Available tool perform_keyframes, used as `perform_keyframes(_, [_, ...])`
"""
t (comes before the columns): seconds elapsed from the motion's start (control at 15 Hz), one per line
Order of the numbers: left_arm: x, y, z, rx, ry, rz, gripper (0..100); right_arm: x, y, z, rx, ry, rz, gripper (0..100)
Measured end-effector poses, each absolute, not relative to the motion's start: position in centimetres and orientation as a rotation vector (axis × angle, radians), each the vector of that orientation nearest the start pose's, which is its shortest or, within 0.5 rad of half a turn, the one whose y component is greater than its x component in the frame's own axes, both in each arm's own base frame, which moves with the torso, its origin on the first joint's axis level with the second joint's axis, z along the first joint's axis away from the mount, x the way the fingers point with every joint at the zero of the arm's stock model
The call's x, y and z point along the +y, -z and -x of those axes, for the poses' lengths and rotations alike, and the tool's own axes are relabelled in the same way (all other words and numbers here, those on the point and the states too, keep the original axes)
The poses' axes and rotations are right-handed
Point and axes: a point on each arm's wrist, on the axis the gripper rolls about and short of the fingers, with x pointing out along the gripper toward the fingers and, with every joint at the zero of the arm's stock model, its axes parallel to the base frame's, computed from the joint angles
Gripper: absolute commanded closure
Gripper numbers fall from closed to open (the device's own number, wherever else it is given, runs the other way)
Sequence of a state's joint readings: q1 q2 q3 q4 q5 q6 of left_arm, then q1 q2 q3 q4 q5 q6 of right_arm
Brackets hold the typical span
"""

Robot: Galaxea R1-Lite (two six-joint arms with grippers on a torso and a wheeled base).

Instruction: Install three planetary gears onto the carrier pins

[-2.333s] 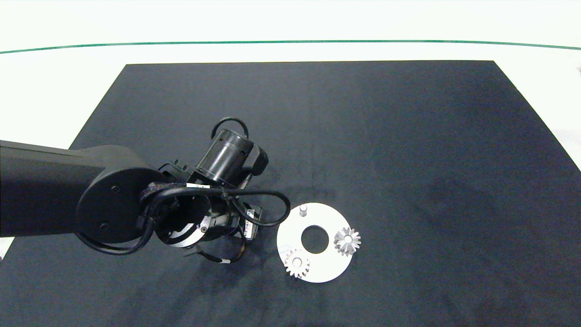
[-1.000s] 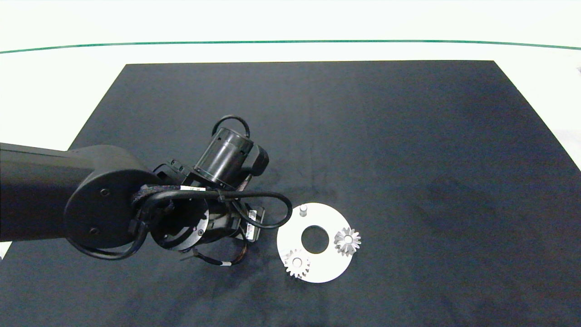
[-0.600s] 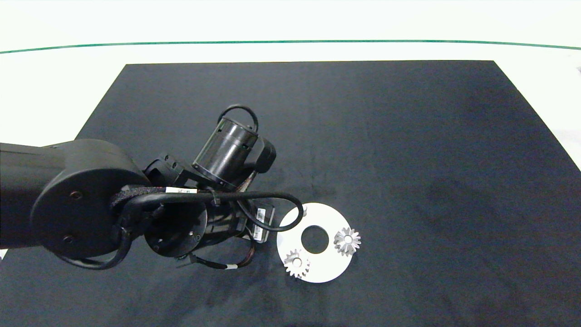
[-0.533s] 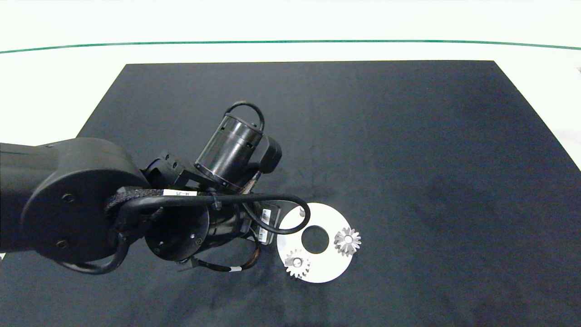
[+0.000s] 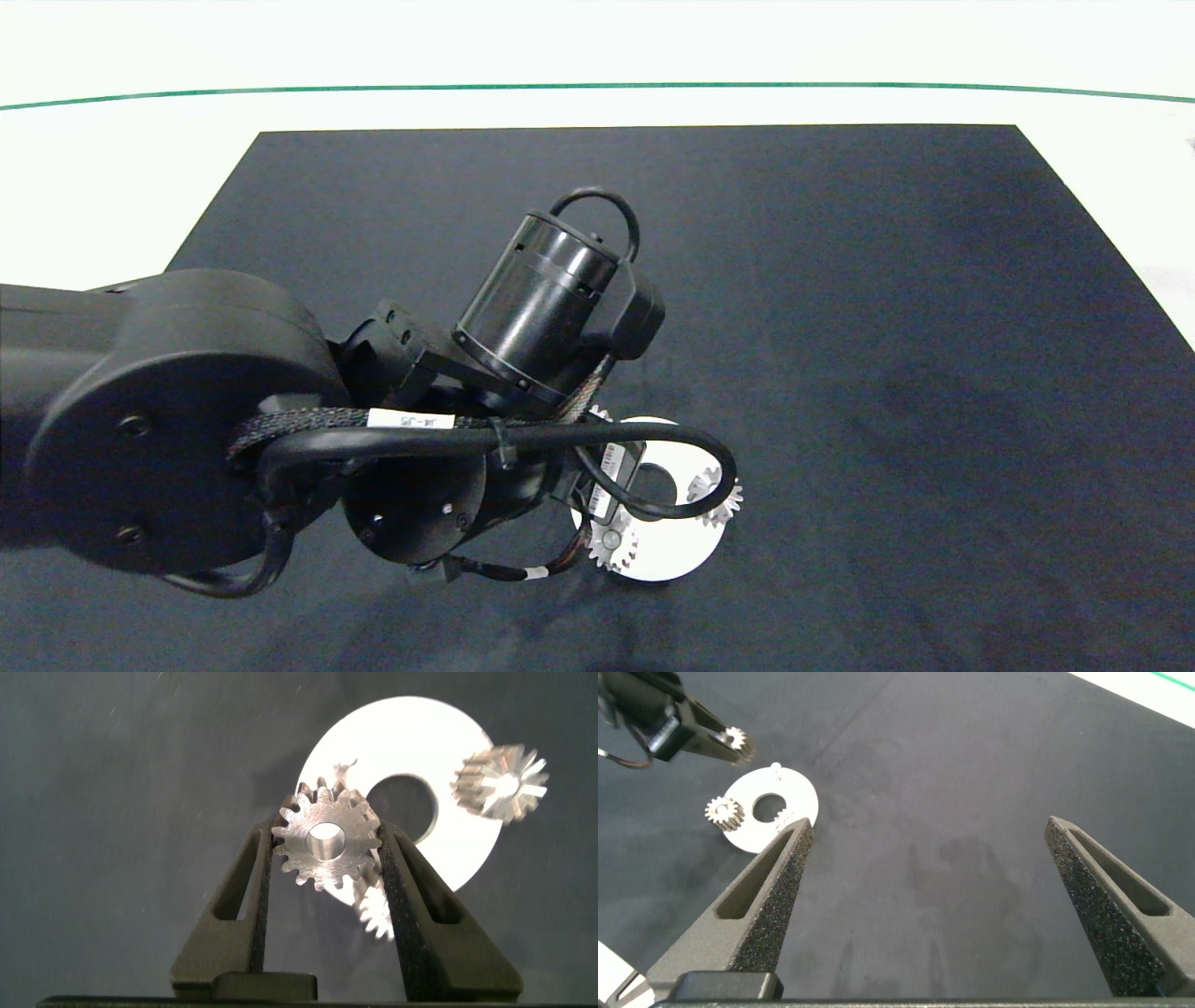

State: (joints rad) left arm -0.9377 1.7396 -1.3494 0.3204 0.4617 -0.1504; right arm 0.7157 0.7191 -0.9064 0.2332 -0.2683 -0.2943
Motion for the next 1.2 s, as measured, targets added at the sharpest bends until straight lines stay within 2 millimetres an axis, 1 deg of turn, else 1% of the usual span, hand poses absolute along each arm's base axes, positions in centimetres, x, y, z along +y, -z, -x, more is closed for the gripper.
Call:
perform_keyframes(0.2, [-26.5, -23.3, -20.6, 0.58, 0.414, -0.325, 96, 1.6, -30.1, -2.8, -0.033, -0.449, 0.307, 0])
perform_keyframes(0.47, [-27.6, -23.0, -21.7, 0.596, 0.408, -0.343, 96, 1.6, -30.2, -2.7, -0.036, -0.449, 0.305, 0])
perform_keyframes(0.73, [-28.0, -22.3, -22.1, 0.609, 0.402, -0.352, 96, 1.6, -30.2, -2.7, -0.036, -0.449, 0.305, 0])
perform_keyframes(1.2, [-27.9, -22.2, -22.7, 0.61, 0.389, -0.349, 96, 1.6, -30.2, -2.7, -0.035, -0.449, 0.306, 0])
